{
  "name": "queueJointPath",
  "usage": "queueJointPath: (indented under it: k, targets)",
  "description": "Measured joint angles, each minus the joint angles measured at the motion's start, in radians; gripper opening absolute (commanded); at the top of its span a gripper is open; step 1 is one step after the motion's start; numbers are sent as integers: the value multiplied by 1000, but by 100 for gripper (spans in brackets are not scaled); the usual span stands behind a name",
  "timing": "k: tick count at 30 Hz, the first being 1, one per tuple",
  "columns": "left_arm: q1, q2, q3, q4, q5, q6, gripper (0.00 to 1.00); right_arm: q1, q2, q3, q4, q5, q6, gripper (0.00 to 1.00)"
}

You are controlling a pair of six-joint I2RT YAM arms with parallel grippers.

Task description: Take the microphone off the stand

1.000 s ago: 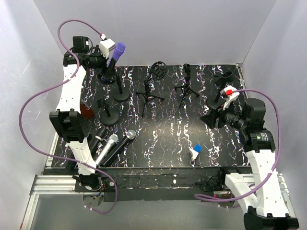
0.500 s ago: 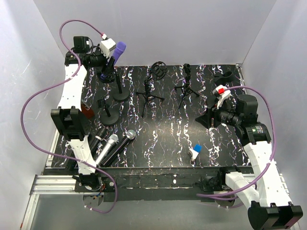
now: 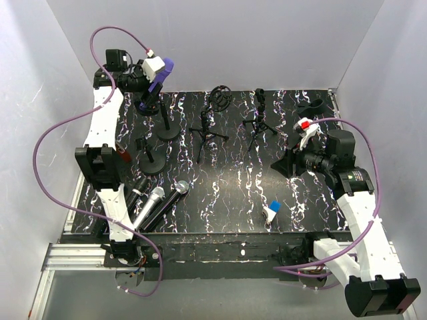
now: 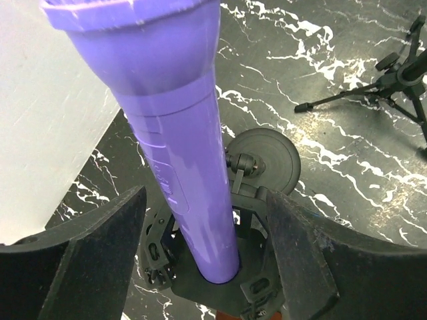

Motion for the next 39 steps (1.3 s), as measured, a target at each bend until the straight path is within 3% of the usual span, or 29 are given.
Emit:
queueJointPath:
  k: [10,16,22,27,34,39]
  targets:
    - [0,55,17,-8,10,-6,55,4,11,-3,16,1,1,60]
    - [0,55,12,42,54,-35,32,6,11,-3,16,1,0,59]
    - [0,55,10,68,83,-46,20,6,11,-3,16,2,0,58]
    - [0,55,17,97,101,-96,0,7,12,-3,16,2,0,58]
    - [-2,50,162,193,180,-288,0,7,18,-3,16,2,1,57]
    - [-18,-23,123,267,254,-401,0,8,18,-7,19,2,2,56]
